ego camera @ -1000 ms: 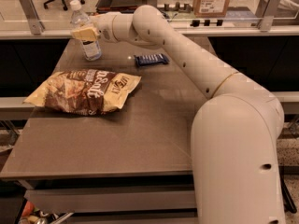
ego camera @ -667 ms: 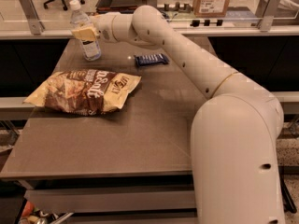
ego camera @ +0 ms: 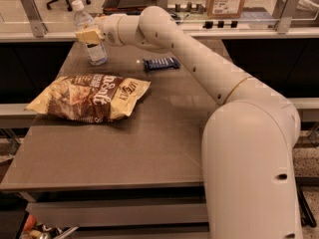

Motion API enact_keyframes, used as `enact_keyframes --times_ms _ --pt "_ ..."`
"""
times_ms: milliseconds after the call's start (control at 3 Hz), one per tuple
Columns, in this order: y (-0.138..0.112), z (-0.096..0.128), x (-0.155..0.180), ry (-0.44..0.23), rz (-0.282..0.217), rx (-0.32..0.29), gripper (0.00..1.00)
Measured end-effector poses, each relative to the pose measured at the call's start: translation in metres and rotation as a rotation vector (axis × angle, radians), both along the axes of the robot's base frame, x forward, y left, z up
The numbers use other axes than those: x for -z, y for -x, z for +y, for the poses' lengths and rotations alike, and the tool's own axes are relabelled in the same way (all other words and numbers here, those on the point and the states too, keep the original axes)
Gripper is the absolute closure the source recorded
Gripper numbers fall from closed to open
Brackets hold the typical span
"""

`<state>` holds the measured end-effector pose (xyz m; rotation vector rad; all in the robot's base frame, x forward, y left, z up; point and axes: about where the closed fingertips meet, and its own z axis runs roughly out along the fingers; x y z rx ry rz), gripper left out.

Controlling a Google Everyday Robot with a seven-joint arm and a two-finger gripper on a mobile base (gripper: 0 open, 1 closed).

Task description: Pick blue plastic bottle

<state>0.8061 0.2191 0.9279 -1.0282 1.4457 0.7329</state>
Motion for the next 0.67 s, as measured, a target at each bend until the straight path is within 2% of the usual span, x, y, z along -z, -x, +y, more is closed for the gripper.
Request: enact_keyframes --times_ms 333,667 --pt "0.0 0.0 0.0 0.0 0.0 0.0 1.0" --pt "-0.002 -0.001 -0.018 -0.009 -0.025 0.003 1.0"
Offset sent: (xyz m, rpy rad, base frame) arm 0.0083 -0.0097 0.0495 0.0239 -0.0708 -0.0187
